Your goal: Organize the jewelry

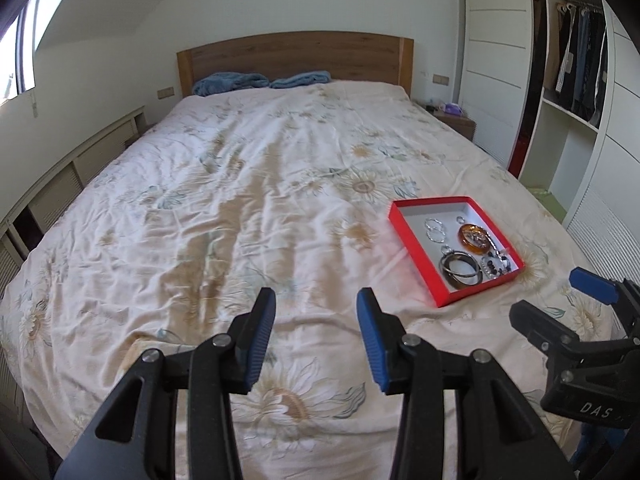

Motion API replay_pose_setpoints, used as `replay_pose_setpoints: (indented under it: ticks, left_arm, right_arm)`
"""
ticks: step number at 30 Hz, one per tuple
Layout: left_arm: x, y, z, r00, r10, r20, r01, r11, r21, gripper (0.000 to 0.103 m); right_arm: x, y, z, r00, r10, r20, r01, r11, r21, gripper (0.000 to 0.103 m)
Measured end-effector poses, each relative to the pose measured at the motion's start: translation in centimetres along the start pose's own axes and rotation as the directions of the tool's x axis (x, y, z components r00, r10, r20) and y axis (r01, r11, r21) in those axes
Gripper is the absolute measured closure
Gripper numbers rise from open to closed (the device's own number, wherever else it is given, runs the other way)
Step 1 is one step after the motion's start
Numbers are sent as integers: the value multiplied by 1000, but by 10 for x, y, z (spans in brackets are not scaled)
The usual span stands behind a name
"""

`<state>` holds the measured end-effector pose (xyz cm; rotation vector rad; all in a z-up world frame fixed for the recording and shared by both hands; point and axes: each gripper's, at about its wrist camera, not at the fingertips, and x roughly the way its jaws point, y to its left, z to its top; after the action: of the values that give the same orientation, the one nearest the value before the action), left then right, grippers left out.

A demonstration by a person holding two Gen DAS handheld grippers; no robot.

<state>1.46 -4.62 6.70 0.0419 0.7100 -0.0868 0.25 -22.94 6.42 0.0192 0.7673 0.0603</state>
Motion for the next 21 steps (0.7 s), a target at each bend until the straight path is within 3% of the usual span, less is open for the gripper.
replay_pose_setpoints:
  ticks: [21]
  left_arm:
    - [-52,18,-28,997,9,73,-6,999,-39,62]
  right_arm:
    - [-45,27,-20,998,-11,67,17,996,-82,1]
